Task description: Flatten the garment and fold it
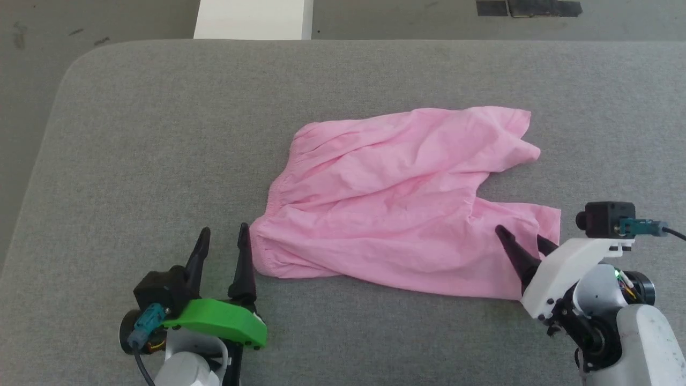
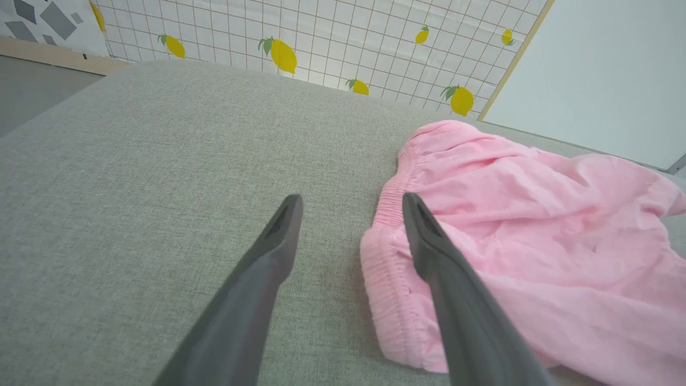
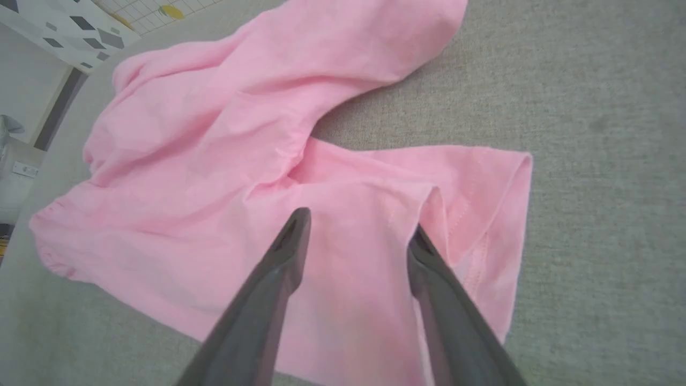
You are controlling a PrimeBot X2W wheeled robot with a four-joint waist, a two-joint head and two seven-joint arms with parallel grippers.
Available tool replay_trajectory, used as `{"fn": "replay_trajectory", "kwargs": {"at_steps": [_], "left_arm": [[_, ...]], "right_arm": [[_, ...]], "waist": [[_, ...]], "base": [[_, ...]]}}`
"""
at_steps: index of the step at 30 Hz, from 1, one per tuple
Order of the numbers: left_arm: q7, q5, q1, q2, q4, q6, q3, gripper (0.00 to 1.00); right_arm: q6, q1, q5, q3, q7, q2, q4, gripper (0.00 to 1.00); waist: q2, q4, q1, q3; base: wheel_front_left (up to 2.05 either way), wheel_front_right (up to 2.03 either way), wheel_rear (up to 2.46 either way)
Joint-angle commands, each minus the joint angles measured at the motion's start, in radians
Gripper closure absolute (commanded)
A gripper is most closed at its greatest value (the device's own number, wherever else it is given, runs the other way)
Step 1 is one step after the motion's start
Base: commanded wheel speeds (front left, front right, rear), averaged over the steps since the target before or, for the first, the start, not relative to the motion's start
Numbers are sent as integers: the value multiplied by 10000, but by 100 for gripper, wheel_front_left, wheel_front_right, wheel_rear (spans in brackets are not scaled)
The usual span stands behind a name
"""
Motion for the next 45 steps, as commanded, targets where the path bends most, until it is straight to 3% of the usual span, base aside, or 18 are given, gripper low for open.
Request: {"fn": "replay_trajectory", "kwargs": {"at_steps": [1,14,20,27,28,29,30,36,41,45], "left_arm": [[-79,184,-160,-33,52,-81,0,0],[-117,387,-660,-251,128,-357,-45,0],[-121,506,-1145,-439,129,-539,-88,0],[-122,693,-1476,-656,191,-747,12,0],[-123,720,-1488,-677,204,-771,26,0],[-123,757,-1501,-705,221,-804,29,0],[-123,793,-1512,-725,228,-833,32,0],[-123,1025,-1283,-781,276,-1059,66,0],[-110,1197,-802,-503,506,-1579,-294,0],[194,1353,-427,-182,634,-1841,-772,0]], "right_arm": [[-13,-255,54,-9,-131,4,60,100],[-13,-2664,-418,-457,-334,-724,507,100],[-13,-4246,-866,-374,-361,-1271,1834,100],[-13,-5662,-1423,206,-1268,-1725,3847,100],[-13,-5764,-1469,289,-1349,-1747,4052,68],[-13,-5855,-1469,343,-1461,-1757,4250,15],[-13,-5905,-1448,355,-1550,-1761,4381,0],[-13,-5312,-1408,361,-2441,-2082,4258,0],[-13,-3619,-1416,-258,-3381,-2062,2828,0],[-13,-2012,-1640,-693,-4001,-1556,1343,0]], "waist": [[0,22,0,19],[0,441,0,634],[0,848,0,1242],[0,1112,0,1743],[0,1125,0,1753],[0,1136,0,1749],[0,1137,0,1727],[0,1024,0,1096],[0,819,0,261],[0,553,0,-196]], "base": [[0,0,0],[0,0,0],[0,0,0],[0,0,0],[0,0,0],[0,0,0],[0,0,0],[0,0,0],[0,0,0],[0,0,0]]}}
